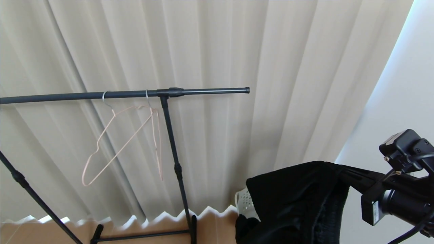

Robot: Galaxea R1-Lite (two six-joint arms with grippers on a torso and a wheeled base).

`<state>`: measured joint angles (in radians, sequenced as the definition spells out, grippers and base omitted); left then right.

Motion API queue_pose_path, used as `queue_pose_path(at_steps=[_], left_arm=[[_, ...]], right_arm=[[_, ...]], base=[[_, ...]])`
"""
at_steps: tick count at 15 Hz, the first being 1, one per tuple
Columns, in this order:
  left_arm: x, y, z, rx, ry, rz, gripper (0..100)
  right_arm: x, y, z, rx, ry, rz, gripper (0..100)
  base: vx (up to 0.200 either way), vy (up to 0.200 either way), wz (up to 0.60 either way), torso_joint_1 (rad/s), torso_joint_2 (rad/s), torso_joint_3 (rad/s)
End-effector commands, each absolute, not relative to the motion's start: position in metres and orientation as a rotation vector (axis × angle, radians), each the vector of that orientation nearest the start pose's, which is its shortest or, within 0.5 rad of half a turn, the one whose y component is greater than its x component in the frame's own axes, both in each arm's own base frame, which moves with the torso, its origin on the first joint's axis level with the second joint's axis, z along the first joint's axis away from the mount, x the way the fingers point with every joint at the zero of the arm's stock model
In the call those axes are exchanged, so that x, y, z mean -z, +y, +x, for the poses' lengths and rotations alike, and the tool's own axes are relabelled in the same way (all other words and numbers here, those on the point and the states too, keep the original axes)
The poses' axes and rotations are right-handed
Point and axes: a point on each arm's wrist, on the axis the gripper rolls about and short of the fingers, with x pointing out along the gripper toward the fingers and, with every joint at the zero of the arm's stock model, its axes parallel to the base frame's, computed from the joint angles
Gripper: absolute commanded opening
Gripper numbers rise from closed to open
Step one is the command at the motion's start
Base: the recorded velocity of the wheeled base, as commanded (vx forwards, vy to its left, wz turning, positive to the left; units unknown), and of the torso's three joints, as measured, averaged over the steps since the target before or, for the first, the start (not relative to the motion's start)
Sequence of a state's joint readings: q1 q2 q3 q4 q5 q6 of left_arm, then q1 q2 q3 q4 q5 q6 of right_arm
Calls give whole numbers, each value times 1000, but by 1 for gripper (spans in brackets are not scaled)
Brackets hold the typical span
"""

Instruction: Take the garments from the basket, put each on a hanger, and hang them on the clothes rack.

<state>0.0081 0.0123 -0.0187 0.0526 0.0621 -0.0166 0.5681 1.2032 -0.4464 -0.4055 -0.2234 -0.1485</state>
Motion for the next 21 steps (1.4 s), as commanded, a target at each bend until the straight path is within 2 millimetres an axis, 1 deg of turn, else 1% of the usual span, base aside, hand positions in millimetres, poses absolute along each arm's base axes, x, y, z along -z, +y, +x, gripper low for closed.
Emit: queue_pose_path(at_steps=[1,3,7,19,21], left_arm=[[-76,1,-23,-71,48,-16,100],[-76,1,-23,-69,49,-14,100],[-75,1,-23,-69,50,-12,100],[-76,1,-23,-69,49,-8,100],[-76,1,-23,-69,47,-13,100]], right_arm=[[-181,85,143,-367,292,-279,0],[-181,85,143,-367,290,-278,0],[-180,83,142,-360,289,-310,0],[-179,82,141,-360,291,-313,0],[-176,82,141,-361,301,-317,0]], base=[[-200,200,0,-7,2,-2],[-200,200,0,2,2,5],[0,200,0,0,1,5],[0,200,0,5,3,4],[-200,0,0,0,2,5]])
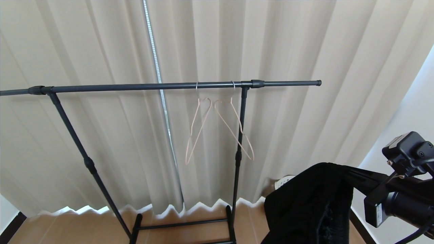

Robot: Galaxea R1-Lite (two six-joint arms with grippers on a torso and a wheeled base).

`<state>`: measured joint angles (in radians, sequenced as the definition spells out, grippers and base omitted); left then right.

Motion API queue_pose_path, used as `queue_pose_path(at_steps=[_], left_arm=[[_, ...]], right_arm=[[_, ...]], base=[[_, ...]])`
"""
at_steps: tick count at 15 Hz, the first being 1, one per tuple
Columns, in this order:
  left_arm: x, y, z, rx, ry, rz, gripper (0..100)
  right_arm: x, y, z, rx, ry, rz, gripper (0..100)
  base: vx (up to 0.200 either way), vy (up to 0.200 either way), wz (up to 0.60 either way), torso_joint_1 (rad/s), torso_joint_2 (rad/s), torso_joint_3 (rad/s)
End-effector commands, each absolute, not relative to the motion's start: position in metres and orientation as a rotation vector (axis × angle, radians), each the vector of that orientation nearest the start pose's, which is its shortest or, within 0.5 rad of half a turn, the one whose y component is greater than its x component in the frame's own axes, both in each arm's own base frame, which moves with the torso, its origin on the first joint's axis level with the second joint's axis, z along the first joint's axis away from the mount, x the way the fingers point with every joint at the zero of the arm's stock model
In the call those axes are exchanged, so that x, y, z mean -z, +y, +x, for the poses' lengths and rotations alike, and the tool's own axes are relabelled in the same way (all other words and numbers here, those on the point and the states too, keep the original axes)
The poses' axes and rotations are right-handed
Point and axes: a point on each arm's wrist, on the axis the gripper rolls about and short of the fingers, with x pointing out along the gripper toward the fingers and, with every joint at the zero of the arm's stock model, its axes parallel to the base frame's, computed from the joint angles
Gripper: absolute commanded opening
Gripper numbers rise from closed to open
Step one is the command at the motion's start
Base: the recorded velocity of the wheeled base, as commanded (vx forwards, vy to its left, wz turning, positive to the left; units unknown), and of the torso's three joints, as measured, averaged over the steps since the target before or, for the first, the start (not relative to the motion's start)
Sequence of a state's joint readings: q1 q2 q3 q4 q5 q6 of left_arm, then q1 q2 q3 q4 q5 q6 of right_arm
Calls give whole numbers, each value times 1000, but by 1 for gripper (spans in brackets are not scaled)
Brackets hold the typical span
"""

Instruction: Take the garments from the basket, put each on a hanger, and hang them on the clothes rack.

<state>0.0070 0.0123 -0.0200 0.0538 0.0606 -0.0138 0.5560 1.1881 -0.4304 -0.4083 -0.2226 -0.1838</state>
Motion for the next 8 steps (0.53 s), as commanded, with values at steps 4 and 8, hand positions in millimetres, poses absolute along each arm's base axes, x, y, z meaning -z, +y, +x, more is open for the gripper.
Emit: queue_pose_path(at_steps=[4,8], left_arm=[[-76,1,-23,-69,47,-13,100],[-75,1,-23,-69,50,-8,100]], right_arm=[[-172,82,138,-378,304,-375,0],[-165,82,123,-416,294,-444,0]], base=[[-150,0,0,7,4,-1],[0,0,0,0,0,0]])
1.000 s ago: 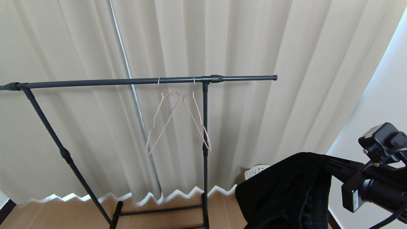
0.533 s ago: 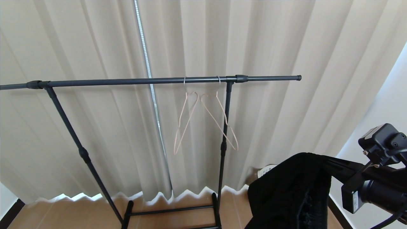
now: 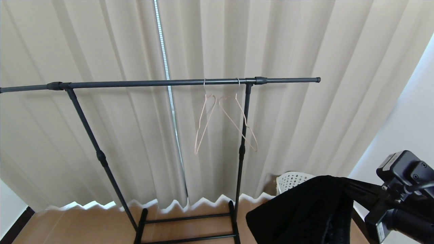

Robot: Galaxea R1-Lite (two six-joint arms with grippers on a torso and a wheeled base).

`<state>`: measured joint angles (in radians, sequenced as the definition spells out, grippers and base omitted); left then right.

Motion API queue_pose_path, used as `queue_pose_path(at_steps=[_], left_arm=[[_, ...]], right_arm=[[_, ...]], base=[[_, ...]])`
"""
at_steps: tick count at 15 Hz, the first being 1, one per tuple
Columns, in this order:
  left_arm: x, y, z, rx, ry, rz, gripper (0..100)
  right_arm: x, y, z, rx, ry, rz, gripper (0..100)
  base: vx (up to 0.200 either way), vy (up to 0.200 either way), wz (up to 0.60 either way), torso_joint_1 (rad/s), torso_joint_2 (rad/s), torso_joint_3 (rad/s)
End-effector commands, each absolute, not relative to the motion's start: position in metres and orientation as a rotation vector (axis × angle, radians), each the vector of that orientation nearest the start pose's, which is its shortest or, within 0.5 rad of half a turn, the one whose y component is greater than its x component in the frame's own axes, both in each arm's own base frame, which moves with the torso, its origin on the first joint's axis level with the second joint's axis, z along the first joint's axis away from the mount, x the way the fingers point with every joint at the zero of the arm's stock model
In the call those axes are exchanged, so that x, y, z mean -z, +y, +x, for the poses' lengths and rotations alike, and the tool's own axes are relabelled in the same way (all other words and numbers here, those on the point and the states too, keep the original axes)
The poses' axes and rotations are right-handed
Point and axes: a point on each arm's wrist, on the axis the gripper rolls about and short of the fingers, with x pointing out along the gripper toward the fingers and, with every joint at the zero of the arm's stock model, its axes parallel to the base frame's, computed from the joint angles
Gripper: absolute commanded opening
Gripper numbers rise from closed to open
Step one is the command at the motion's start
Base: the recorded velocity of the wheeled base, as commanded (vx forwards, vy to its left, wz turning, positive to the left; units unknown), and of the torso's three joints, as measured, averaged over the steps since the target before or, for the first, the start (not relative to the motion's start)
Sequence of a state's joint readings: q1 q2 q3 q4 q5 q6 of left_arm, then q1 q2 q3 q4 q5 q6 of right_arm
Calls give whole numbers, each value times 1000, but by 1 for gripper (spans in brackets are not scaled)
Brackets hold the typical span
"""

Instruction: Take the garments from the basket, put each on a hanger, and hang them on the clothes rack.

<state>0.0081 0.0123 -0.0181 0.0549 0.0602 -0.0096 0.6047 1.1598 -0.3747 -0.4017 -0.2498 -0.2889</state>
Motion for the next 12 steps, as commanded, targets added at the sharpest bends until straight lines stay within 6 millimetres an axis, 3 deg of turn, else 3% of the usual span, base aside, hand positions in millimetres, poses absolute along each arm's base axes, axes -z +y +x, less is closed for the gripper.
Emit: queue_pose_path(at_steps=[1,4,7,9,10,12], left_arm=[[-76,1,-23,-68,49,-11,100],[-76,1,-23,-61,50,-28,100],[-78,1,-20,-63,96,-25,100],[-80,1,-7,-42,260,-17,100],[-80,1,2,-11,366,-7,100],[-82,0,10,30,454,-4,100]], right_arm=[[-162,81,122,-417,296,-481,0],[-172,87,127,-457,233,-624,0],[-159,115,131,-600,241,-706,0],[-148,150,154,-643,268,-723,0],[-143,171,175,-630,306,-655,0],[-140,191,194,-610,346,-563,0]], base=[[0,0,0,0,0,0],[0,0,0,0,0,0],[0,0,0,0,0,0],[0,0,0,0,0,0],[0,0,0,0,0,0],[0,0,0,0,0,0]])
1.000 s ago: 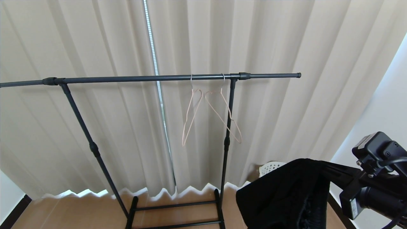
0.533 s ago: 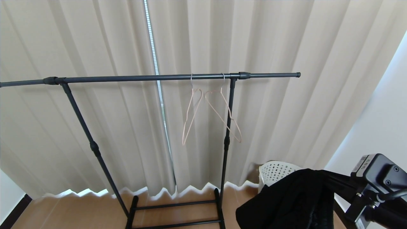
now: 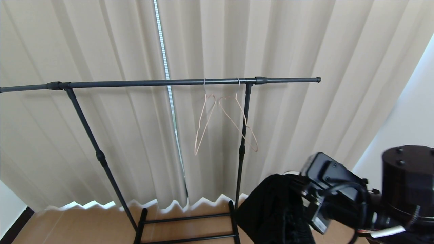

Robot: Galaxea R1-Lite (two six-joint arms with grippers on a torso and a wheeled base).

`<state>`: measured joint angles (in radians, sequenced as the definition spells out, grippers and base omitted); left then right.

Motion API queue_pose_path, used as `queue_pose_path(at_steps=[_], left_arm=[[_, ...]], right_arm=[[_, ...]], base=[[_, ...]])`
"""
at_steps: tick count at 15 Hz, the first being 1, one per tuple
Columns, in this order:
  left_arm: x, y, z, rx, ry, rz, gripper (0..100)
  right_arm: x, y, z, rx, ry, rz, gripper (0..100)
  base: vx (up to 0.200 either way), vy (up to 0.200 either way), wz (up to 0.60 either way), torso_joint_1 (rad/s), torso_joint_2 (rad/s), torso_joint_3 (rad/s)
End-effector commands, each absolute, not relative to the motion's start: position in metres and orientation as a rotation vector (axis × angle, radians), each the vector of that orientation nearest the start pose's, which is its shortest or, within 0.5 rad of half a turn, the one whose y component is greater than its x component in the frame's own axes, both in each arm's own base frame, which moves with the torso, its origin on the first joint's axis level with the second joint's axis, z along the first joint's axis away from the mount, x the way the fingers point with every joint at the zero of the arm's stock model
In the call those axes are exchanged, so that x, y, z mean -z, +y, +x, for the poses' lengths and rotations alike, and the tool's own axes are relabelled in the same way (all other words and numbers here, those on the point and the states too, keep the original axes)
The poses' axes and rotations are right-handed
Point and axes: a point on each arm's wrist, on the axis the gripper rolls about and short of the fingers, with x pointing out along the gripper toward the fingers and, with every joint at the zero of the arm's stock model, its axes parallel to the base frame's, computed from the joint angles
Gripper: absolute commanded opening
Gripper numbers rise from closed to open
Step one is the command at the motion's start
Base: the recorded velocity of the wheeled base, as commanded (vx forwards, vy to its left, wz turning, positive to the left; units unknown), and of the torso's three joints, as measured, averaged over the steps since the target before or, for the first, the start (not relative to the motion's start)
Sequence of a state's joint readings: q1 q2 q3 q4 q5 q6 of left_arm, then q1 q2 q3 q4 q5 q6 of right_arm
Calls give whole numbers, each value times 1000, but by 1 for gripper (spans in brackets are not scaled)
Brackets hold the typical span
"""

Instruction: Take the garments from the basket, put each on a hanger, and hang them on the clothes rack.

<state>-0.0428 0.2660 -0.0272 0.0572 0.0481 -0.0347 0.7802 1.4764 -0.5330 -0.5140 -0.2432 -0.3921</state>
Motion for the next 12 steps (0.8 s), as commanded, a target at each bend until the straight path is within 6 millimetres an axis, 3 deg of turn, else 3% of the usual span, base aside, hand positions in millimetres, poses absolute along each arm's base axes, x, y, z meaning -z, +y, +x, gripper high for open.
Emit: queue_pose_path(at_steps=[1,2,5,6,10,12], left_arm=[[-96,-2,18,89,471,-68,100],[-115,-7,34,200,540,-254,100],[-129,-16,71,274,707,-317,100],[-140,-22,87,296,741,-345,100],[-158,-58,128,374,906,-432,100],[-159,-93,160,378,1027,-499,100]], right_arm=[[-143,200,203,-602,350,-517,0],[-144,211,214,-585,366,-444,0],[-156,240,242,-539,409,-280,0],[-162,254,257,-452,421,-232,0],[-179,267,272,-356,386,-224,0],[-186,274,280,-286,365,-163,0]], base=[[0,0,0,0,0,0],[0,0,0,0,0,0],[0,0,0,0,0,0],[0,0,0,0,0,0],[0,0,0,0,0,0],[0,0,0,0,0,0]])
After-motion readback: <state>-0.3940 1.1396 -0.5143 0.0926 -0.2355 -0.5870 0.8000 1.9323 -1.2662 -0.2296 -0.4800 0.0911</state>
